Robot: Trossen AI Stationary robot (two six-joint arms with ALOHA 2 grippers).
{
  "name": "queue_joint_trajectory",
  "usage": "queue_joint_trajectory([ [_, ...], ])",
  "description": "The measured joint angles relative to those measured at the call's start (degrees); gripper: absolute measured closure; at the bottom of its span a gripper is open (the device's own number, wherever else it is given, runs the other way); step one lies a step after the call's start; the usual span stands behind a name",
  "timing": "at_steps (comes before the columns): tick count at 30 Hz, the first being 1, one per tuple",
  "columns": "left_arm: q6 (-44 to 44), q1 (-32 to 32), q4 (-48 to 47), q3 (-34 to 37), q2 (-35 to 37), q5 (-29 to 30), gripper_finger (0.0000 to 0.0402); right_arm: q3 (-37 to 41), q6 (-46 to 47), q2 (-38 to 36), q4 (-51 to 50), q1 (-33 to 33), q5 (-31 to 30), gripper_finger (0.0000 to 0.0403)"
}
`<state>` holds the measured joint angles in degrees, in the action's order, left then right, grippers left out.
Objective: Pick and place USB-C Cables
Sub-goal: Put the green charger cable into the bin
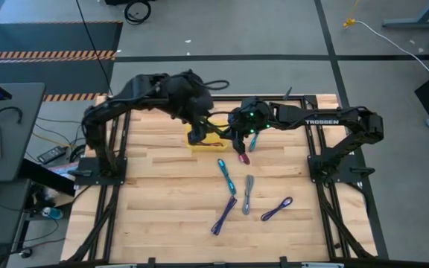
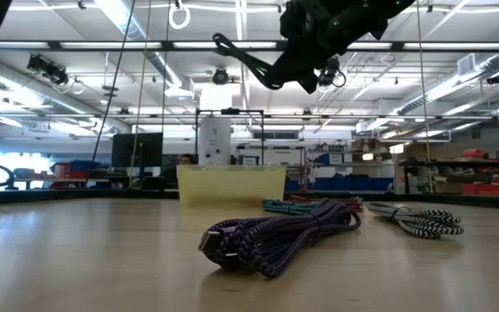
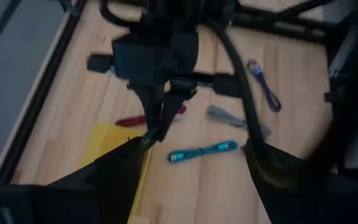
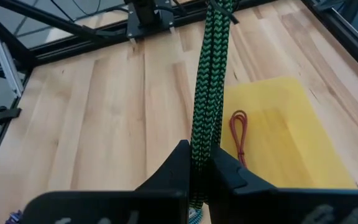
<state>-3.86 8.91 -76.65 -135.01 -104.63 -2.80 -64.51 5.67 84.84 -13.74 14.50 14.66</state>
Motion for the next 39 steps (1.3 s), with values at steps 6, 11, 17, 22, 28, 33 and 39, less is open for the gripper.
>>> queue_joint_trajectory([
  [6,0.0,-0.4,-3.0,0.2,4.2,0.5,0.0114,0.0,-1.4,0.0,-0.9,0.5,0.2,0.0377],
  [11,-0.1,-1.3,-7.8,0.2,7.4,3.9,0.0114,0.0,-1.4,0.0,-3.4,3.1,3.6,0.0377],
  [17,-3.0,-1.8,-11.9,0.2,11.6,13.6,0.0114,0.0,-2.4,0.1,-3.4,7.9,6.0,0.0377],
  [22,-3.4,-1.8,-11.1,0.2,14.6,15.9,0.0114,-0.1,-2.4,1.5,-0.1,11.7,8.9,0.0377],
  [28,-3.4,-1.8,-11.5,0.2,15.5,15.9,0.0114,-2.0,-1.6,6.9,3.3,13.0,14.2,0.0377],
  [33,-3.2,-1.8,-11.6,0.2,15.5,15.9,0.0114,-9.7,-2.8,15.4,2.6,12.1,18.8,0.0377],
  [39,-3.0,-1.8,-12.0,0.4,15.5,15.9,0.0114,-22.1,-10.0,23.1,-12.9,11.0,18.9,0.0377],
])
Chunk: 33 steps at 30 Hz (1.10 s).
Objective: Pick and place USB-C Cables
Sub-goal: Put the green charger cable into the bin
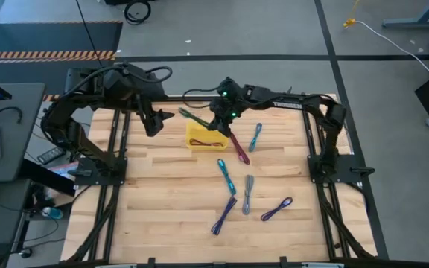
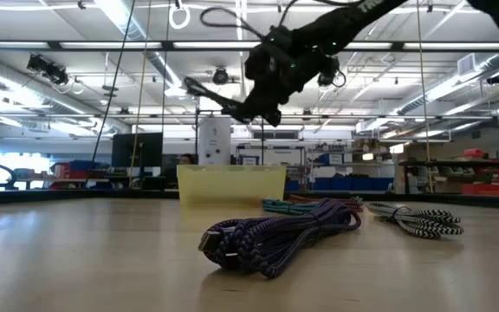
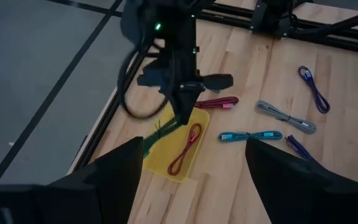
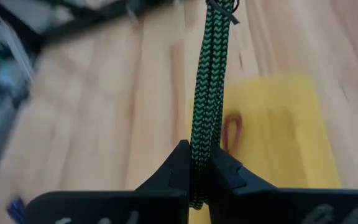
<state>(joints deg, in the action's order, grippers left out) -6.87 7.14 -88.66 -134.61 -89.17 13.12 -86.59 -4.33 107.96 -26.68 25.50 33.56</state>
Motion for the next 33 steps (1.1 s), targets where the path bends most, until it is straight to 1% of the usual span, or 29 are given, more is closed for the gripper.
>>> queue_joint_trajectory([
  [4,0.1,0.0,-0.2,0.0,0.0,0.0,0.0114,-6.3,-6.4,3.8,-14.8,-0.1,-7.1,0.0377],
  [6,0.1,0.0,-0.6,0.0,0.0,0.0,0.0114,-8.2,-8.0,5.3,-18.8,-0.1,-10.2,0.0377],
  [8,0.1,0.0,-1.0,0.0,0.0,0.0,0.0114,-9.1,-9.2,6.6,-20.9,-0.1,-11.8,0.0377],
  [14,2.0,0.0,-1.1,0.0,0.0,0.0,0.0114,-9.1,-9.4,7.9,-21.3,-0.4,-11.6,0.0377],
  [28,2.2,0.0,-1.2,0.0,0.0,0.0,0.0114,-9.0,-9.4,8.3,-27.6,-1.3,-9.5,0.0377],
  [33,2.2,0.0,-1.2,0.0,0.0,0.0,0.0114,-9.0,-10.2,8.3,-28.4,-2.2,-8.7,0.0377],
])
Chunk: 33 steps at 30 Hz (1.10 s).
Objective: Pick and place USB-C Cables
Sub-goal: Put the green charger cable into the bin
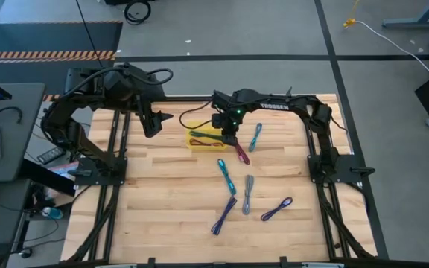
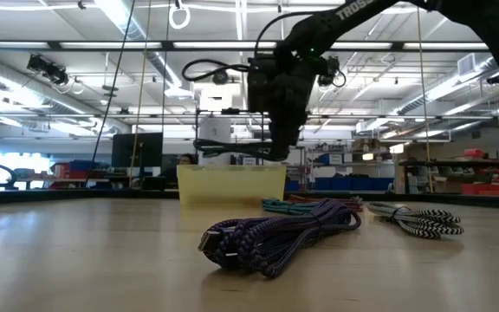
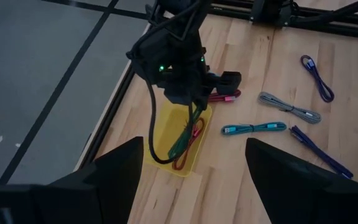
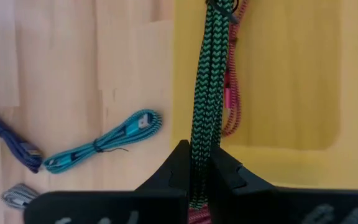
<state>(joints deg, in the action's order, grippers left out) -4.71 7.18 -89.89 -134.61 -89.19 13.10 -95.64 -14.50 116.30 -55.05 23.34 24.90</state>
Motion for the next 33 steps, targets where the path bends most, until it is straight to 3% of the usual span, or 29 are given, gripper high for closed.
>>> queue_joint_trajectory([
  [13,-0.5,0.0,0.0,0.0,0.0,0.0,0.0114,0.1,-0.4,4.6,1.3,-0.6,1.6,0.0377],
  [33,-0.5,0.0,0.0,0.0,0.0,0.0,0.0114,0.0,-2.0,4.7,0.9,0.1,0.1,0.0377],
])
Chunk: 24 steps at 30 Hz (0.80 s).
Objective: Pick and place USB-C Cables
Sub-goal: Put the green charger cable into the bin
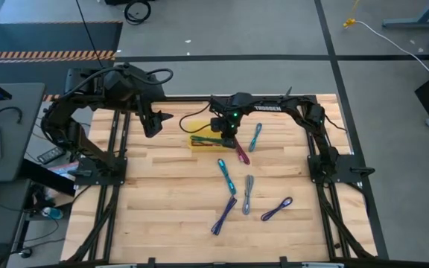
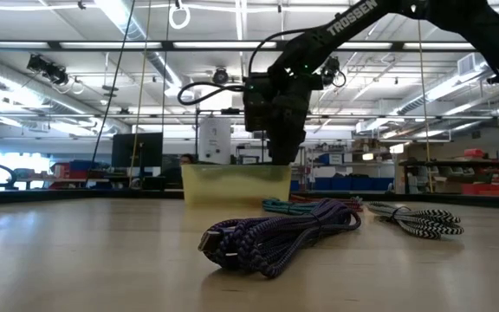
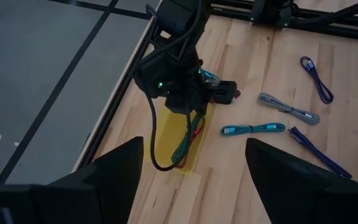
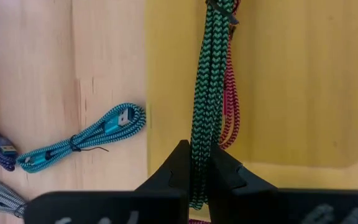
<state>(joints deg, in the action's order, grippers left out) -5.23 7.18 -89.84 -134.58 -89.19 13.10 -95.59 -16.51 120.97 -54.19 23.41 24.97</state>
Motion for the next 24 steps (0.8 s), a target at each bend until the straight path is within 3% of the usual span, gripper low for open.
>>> queue_joint_trajectory([
  [6,0.0,0.0,0.0,0.0,0.0,0.0,0.0114,0.0,-0.2,0.0,-0.1,-0.1,0.1,0.0377],
  [13,0.0,0.0,0.0,0.0,0.0,0.0,0.0114,0.0,-0.2,0.0,0.1,-0.1,0.0,0.0337],
  [24,0.0,0.0,0.0,0.0,0.0,0.0,0.0114,0.0,-0.6,-0.1,0.2,-0.1,0.0,0.0381],
])
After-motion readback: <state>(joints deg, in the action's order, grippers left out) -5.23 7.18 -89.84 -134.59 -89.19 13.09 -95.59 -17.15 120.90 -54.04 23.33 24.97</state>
